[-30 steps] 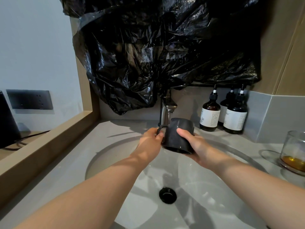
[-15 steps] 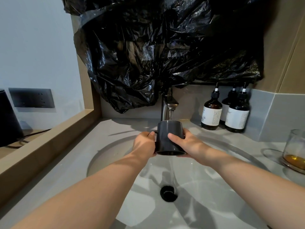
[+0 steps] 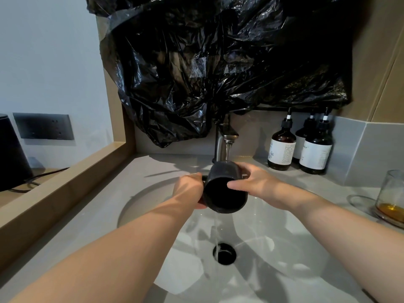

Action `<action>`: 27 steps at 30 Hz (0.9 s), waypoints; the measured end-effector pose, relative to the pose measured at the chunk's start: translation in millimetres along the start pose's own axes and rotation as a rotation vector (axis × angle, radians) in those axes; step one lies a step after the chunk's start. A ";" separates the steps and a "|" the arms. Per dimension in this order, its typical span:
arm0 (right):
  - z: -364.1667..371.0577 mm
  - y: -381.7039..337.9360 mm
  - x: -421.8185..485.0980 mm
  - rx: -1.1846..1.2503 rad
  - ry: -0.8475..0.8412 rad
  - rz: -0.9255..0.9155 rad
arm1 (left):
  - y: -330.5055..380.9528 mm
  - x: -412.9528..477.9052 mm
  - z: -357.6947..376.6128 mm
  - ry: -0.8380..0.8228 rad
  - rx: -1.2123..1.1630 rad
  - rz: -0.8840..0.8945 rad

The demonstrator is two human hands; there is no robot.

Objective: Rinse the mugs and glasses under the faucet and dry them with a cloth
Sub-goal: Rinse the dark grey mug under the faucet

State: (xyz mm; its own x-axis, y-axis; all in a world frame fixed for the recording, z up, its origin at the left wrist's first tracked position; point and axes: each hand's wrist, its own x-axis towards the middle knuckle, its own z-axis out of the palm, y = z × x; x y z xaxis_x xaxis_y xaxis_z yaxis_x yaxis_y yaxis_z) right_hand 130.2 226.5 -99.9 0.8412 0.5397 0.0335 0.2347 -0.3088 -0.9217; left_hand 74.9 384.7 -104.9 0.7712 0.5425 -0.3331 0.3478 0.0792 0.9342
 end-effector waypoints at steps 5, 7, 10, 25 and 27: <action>-2.5 12.9 0.4 0.282 0.096 0.180 | -0.8 -18.7 -4.1 -0.198 -0.011 0.094; -4.0 15.7 1.5 0.355 0.133 0.227 | -1.3 -20.3 -4.9 -0.223 -0.008 0.144; -2.1 16.0 2.1 0.440 0.198 0.307 | -1.6 -19.5 -4.2 -0.237 -0.024 0.206; 4.2 15.0 5.1 0.557 0.273 0.413 | -6.7 -21.4 1.1 -0.317 0.096 0.323; 7.0 12.9 3.6 0.624 0.258 0.418 | -6.1 -21.1 0.4 -0.330 0.091 0.324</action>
State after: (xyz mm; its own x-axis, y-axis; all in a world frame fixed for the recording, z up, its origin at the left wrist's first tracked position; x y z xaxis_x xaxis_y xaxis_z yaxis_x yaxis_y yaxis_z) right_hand 132.8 229.9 -114.4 0.9036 0.2542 -0.3449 -0.3775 0.0917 -0.9215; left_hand 56.6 372.4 -103.5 0.9709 0.2312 -0.0624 0.0949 -0.1321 0.9867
